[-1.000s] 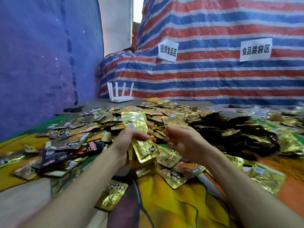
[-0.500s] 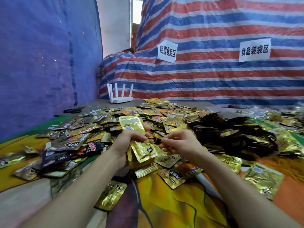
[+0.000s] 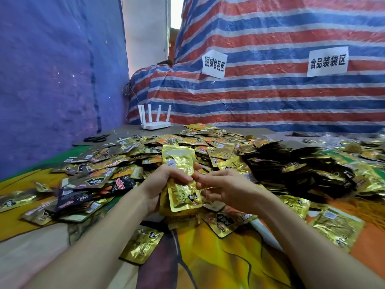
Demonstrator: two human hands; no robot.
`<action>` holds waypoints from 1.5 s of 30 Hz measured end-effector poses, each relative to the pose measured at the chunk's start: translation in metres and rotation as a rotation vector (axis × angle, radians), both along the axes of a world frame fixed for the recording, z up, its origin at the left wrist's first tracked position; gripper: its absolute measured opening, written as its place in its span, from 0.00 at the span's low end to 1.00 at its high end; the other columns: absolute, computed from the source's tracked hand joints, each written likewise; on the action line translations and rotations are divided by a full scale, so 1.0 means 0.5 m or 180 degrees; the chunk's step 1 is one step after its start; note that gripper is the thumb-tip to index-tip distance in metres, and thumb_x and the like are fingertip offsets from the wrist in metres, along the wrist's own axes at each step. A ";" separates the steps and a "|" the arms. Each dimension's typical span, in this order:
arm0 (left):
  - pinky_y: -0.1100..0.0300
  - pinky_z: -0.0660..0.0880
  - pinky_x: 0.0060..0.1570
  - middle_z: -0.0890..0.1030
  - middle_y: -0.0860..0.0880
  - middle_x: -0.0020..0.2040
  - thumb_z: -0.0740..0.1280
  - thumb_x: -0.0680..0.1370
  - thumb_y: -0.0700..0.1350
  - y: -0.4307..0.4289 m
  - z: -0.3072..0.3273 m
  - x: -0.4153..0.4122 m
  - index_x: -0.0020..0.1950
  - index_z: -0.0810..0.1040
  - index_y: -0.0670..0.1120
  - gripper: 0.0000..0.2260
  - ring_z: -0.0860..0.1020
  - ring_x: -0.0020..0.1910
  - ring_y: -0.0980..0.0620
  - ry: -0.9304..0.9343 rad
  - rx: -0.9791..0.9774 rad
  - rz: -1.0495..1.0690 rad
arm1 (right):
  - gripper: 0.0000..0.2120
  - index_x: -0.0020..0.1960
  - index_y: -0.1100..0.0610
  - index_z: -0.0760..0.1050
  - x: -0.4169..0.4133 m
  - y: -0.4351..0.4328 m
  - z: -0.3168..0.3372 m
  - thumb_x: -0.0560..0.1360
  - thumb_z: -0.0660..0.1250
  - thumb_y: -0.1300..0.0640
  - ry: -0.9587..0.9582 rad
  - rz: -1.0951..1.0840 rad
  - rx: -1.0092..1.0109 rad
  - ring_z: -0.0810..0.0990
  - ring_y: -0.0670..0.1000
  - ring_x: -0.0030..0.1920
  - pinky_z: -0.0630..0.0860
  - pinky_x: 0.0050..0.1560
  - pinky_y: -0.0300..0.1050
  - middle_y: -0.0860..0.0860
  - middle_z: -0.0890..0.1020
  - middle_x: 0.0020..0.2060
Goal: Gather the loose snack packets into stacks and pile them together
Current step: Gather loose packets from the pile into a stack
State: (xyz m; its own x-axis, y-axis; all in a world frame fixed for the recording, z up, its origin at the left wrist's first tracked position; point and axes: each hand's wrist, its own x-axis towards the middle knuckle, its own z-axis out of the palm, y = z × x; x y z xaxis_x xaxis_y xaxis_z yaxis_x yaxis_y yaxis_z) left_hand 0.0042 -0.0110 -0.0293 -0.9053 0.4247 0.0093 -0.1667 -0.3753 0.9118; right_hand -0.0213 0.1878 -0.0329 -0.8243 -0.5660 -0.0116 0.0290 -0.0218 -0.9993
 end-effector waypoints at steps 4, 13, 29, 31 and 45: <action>0.47 0.82 0.46 0.81 0.43 0.45 0.63 0.70 0.30 0.006 -0.003 -0.002 0.61 0.79 0.40 0.20 0.83 0.41 0.43 0.0000 0.0019 0.0024 | 0.04 0.43 0.63 0.83 0.002 0.013 0.007 0.72 0.75 0.61 0.0180 -0.0320 0.0123 0.79 0.49 0.38 0.76 0.40 0.40 0.58 0.83 0.41; 0.49 0.82 0.45 0.82 0.43 0.46 0.68 0.66 0.32 0.008 0.001 0.004 0.57 0.80 0.39 0.19 0.83 0.43 0.43 -0.0112 0.0044 -0.0129 | 0.08 0.40 0.62 0.79 0.014 0.009 0.026 0.69 0.61 0.64 -0.0443 -0.0089 -0.2372 0.77 0.52 0.32 0.80 0.46 0.48 0.53 0.76 0.31; 0.61 0.80 0.38 0.87 0.49 0.42 0.68 0.71 0.29 0.019 0.017 -0.008 0.50 0.82 0.44 0.13 0.85 0.42 0.51 0.1257 -0.1050 0.1935 | 0.26 0.63 0.53 0.81 0.020 -0.028 -0.003 0.67 0.82 0.59 0.1029 -0.0953 -0.0525 0.87 0.54 0.50 0.85 0.38 0.53 0.55 0.86 0.54; 0.55 0.81 0.45 0.86 0.50 0.44 0.70 0.68 0.36 0.021 0.021 -0.001 0.51 0.82 0.46 0.13 0.84 0.46 0.50 0.1550 -0.1308 0.1898 | 0.24 0.60 0.52 0.83 0.025 -0.036 -0.002 0.66 0.82 0.57 0.1183 -0.1026 -0.0486 0.87 0.53 0.49 0.85 0.38 0.52 0.52 0.87 0.50; 0.41 0.79 0.57 0.84 0.43 0.50 0.65 0.76 0.32 0.024 0.033 0.001 0.55 0.80 0.43 0.11 0.84 0.52 0.42 0.0602 0.0535 0.2344 | 0.30 0.62 0.47 0.80 0.034 -0.061 -0.008 0.61 0.84 0.54 0.0826 -0.0955 -0.0309 0.86 0.53 0.52 0.85 0.44 0.58 0.54 0.78 0.61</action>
